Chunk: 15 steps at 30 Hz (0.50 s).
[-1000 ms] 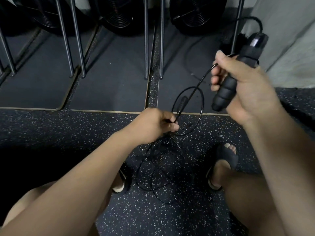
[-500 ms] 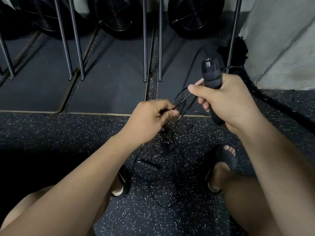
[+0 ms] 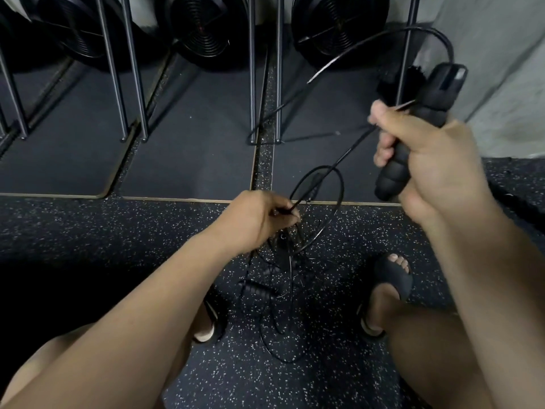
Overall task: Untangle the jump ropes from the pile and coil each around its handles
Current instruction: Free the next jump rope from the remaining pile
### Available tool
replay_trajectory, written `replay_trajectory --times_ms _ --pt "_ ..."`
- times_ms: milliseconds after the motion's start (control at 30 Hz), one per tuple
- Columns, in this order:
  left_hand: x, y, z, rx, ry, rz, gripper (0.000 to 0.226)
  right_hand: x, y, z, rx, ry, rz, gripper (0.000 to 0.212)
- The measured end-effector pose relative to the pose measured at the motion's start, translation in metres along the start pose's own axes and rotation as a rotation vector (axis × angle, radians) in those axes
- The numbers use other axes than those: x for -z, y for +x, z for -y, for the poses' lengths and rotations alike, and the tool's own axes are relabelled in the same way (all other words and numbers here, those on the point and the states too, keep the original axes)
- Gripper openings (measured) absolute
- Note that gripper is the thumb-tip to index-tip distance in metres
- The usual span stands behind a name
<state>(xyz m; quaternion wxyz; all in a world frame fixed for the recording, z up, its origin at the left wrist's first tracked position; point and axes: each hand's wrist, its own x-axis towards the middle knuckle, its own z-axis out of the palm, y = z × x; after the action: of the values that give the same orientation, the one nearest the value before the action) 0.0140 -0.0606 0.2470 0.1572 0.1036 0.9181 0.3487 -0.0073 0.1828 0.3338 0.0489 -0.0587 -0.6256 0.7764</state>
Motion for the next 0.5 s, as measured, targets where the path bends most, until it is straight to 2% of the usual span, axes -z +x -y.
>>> replay_trajectory --times_ms 100,167,367,500 --pt "-0.002 0.005 0.002 -0.098 0.054 -0.096 0.016 0.002 0.0 0.0 -0.081 0.102 -0.02 0.018" --pt "-0.005 0.006 0.002 -0.156 0.068 -0.121 0.018 -0.001 -0.001 0.0 -0.128 0.074 0.03 0.019" --pt "-0.008 0.003 -0.008 -0.331 0.08 -0.199 0.019 -0.015 -0.016 -0.005 -0.188 -0.335 0.36 0.007" --pt "-0.006 0.004 -0.007 -0.332 0.074 -0.238 0.018 -0.017 -0.02 -0.007 -0.115 -0.561 0.407 0.006"
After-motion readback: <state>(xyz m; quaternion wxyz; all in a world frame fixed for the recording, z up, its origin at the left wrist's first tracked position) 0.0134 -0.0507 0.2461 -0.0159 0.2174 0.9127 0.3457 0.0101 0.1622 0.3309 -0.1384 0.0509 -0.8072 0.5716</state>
